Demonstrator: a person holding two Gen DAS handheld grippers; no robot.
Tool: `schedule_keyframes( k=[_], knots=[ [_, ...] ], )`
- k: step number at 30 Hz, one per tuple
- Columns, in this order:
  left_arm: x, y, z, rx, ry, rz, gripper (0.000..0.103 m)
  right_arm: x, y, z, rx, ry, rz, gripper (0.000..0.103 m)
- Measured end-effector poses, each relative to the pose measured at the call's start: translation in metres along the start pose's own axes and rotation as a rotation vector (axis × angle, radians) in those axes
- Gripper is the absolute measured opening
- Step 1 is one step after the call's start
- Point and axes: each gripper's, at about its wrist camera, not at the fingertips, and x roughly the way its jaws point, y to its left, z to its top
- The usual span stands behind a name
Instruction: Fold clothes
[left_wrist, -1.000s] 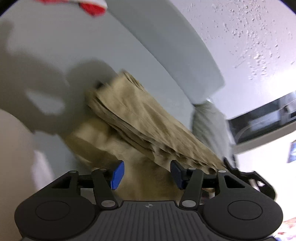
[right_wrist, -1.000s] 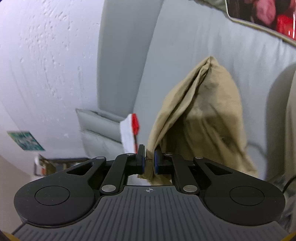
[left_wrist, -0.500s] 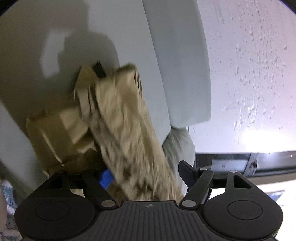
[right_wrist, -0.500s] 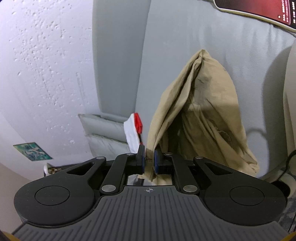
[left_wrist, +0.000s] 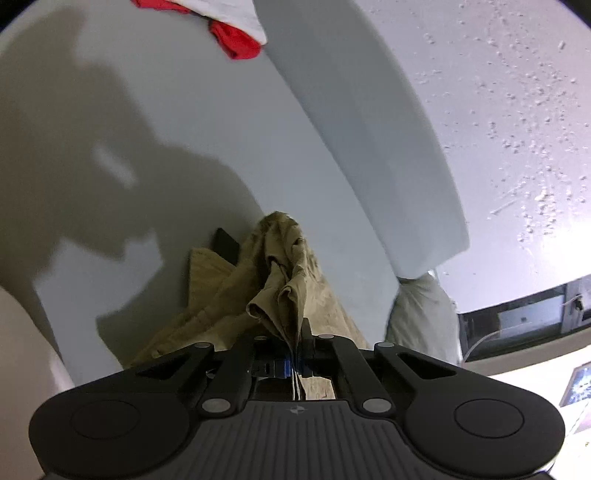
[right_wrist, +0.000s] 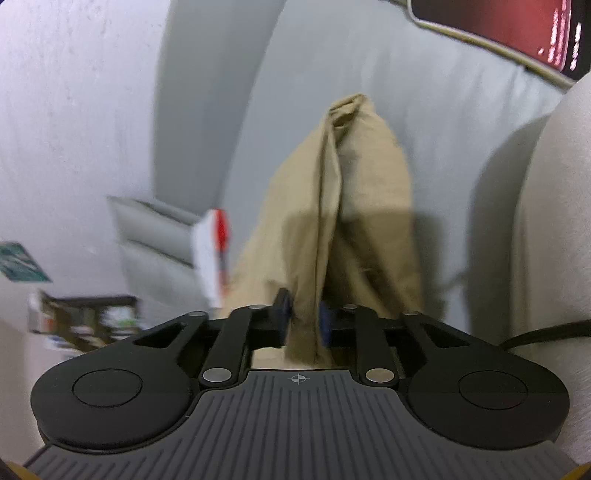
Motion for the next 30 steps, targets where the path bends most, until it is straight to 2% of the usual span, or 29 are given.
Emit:
schedule_keyframes(
  k=[1, 4, 5, 6, 7, 8, 11, 13, 15, 17, 19, 21, 23, 25, 28, 30],
  knots=[
    [-0.002, 0.001, -0.001, -0.018, -0.001, -0.012, 0.000, 0.002, -0.001, -0.002, -0.008, 0.001, -0.002, 0.054],
    [-0.010, 0.001, 0.001, -0.048, -0.009, -0.033, 0.000, 0.005, -0.002, -0.010, -0.034, 0.013, 0.013, 0.051],
    [-0.013, 0.000, 0.002, -0.052, -0.012, -0.037, 0.000, 0.004, 0.002, -0.013, -0.063, 0.002, 0.006, 0.031],
    [-0.015, -0.001, 0.003, -0.056, -0.015, -0.042, 0.000, 0.002, 0.007, -0.015, -0.097, -0.014, -0.010, 0.016],
    [-0.018, -0.004, 0.004, -0.035, -0.017, -0.032, 0.000, 0.000, 0.012, -0.017, -0.131, -0.031, -0.025, 0.010],
    [-0.022, -0.009, 0.003, -0.007, -0.019, -0.018, 0.000, -0.004, 0.018, -0.017, -0.167, -0.049, -0.037, 0.009],
    [-0.033, -0.022, -0.010, 0.090, -0.010, 0.036, 0.000, -0.019, 0.049, -0.014, -0.271, -0.114, -0.063, 0.009],
    [-0.031, -0.021, -0.023, 0.160, 0.030, 0.098, 0.000, -0.027, 0.063, -0.008, -0.292, -0.114, -0.079, 0.009],
    [-0.023, -0.017, -0.038, 0.218, 0.069, 0.166, 0.000, -0.029, 0.070, -0.005, -0.333, -0.090, -0.157, 0.009],
    [-0.007, -0.009, -0.053, 0.257, 0.103, 0.240, 0.000, -0.025, 0.063, -0.004, -0.382, -0.058, -0.273, 0.009],
    [0.000, -0.009, -0.061, 0.321, 0.092, 0.278, 0.001, -0.016, 0.050, -0.007, -0.450, -0.039, -0.371, 0.009],
    [0.001, -0.012, -0.064, 0.367, 0.080, 0.293, 0.001, -0.011, 0.050, -0.013, -0.517, -0.047, -0.417, 0.013],
    [0.002, -0.011, -0.063, 0.371, 0.073, 0.280, 0.001, -0.011, 0.054, -0.019, -0.576, -0.064, -0.445, 0.028],
    [-0.001, -0.006, -0.060, 0.347, 0.066, 0.260, 0.001, -0.024, 0.065, -0.023, -0.609, -0.110, -0.474, 0.038],
    [-0.005, -0.003, -0.061, 0.322, 0.063, 0.239, 0.001, -0.048, 0.081, -0.030, -0.665, -0.254, -0.476, 0.038],
    [-0.007, -0.005, -0.064, 0.324, 0.062, 0.238, 0.001, -0.052, 0.093, -0.038, -0.754, -0.350, -0.468, 0.033]
  ],
)
